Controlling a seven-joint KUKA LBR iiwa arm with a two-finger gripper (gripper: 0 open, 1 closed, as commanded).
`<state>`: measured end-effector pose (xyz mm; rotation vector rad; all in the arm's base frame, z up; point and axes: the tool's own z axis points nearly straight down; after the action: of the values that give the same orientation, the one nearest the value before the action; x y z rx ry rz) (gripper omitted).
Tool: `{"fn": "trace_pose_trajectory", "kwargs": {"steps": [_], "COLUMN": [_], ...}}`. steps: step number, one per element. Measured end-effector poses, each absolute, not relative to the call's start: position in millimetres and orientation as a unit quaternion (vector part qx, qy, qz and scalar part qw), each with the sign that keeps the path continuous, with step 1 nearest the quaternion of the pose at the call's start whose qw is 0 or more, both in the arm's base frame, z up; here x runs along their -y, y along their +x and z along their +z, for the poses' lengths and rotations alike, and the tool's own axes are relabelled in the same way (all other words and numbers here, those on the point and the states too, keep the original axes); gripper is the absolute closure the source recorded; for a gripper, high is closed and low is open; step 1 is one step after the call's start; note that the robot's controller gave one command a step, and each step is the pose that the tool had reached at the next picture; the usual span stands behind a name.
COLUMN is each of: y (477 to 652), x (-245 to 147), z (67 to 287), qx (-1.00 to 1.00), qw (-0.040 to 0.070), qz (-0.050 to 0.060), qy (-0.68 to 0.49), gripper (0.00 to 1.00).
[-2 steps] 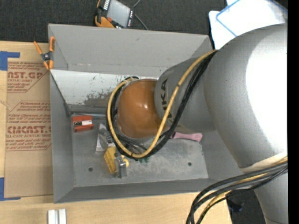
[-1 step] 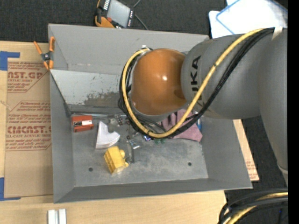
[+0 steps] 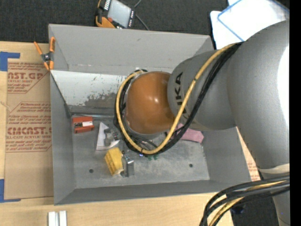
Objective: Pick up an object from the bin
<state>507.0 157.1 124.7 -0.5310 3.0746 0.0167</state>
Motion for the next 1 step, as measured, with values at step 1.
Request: {"fn": "trace_pose_trajectory", "kwargs": {"steps": [1], "y": [511.8], "x": [-151.6], "z": [125.6], "qx": [-0.986], "qw": [0.011], "qz": [0.005], "qy": [-0.167], "gripper": [0.00]}}
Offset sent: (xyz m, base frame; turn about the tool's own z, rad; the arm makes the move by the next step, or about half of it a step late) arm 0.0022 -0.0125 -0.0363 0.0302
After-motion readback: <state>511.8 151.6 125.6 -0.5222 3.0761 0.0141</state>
